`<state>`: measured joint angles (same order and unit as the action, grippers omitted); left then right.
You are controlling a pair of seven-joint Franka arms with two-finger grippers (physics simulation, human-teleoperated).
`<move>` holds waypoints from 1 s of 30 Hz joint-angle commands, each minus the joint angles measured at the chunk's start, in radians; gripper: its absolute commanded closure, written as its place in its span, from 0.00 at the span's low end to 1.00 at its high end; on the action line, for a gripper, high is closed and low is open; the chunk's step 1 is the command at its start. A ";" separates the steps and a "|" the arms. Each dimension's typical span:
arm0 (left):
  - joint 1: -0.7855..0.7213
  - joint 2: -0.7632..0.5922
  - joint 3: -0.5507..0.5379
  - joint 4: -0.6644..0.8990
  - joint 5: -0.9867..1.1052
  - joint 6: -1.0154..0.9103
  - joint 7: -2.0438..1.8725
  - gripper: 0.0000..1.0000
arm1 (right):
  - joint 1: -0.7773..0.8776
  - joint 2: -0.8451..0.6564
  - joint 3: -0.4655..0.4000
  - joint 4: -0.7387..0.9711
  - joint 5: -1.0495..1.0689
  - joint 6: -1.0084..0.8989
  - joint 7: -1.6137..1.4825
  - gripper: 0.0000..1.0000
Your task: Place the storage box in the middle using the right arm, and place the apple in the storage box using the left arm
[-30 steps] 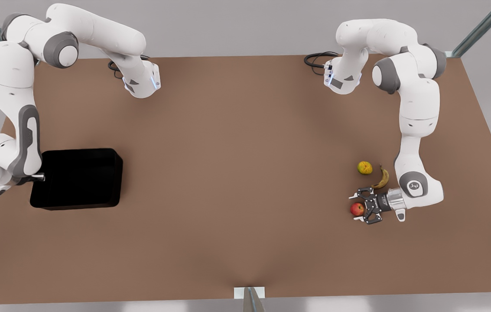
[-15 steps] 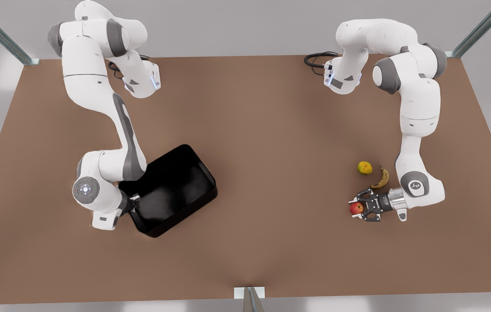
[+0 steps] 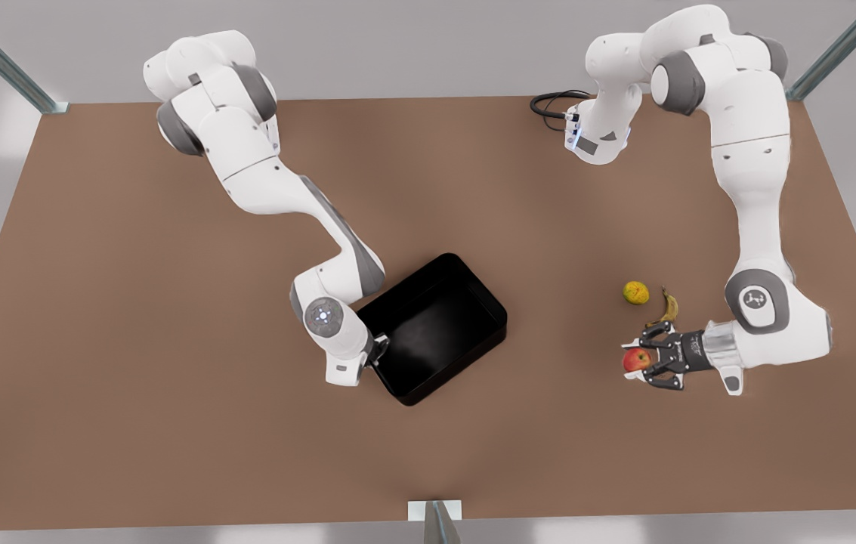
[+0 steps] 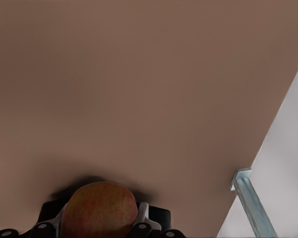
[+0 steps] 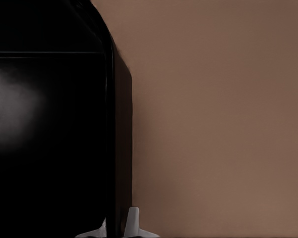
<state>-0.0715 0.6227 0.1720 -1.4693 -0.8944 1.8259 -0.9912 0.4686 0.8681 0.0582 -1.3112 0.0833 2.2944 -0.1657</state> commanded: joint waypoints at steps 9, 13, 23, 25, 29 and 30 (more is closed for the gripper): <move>-0.384 -0.015 0.001 0.113 0.201 0.133 -0.547 0.53 | -0.168 -0.282 -0.012 0.047 0.001 -0.383 0.000 0.00; -0.594 0.032 0.001 0.113 0.236 0.288 -0.741 0.53 | -0.301 -0.604 -0.201 -0.040 -0.172 -0.837 -0.032 0.00; -0.683 0.157 -0.002 0.103 0.411 0.346 -0.747 0.00 | -0.338 -0.718 -0.276 -0.142 -0.201 -0.845 -0.034 0.00; -0.682 0.161 -0.002 0.110 0.404 0.342 -0.747 0.00 | -0.340 -0.721 -0.276 -0.142 -0.200 -0.848 -0.035 0.00; -0.625 0.129 0.014 0.236 0.526 0.336 -0.748 0.00 | -0.343 -0.722 -0.278 -0.134 -0.200 -0.848 -0.037 0.00; -0.577 0.054 0.017 0.231 0.555 0.294 -0.692 0.00 | -0.341 -0.727 -0.290 -0.132 -0.200 -0.854 -0.037 0.00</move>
<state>-0.6410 0.6500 0.1894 -1.2388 -0.4015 2.0374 -1.5110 0.1250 0.1417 -0.2315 -1.4344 -0.1166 1.4391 -0.2025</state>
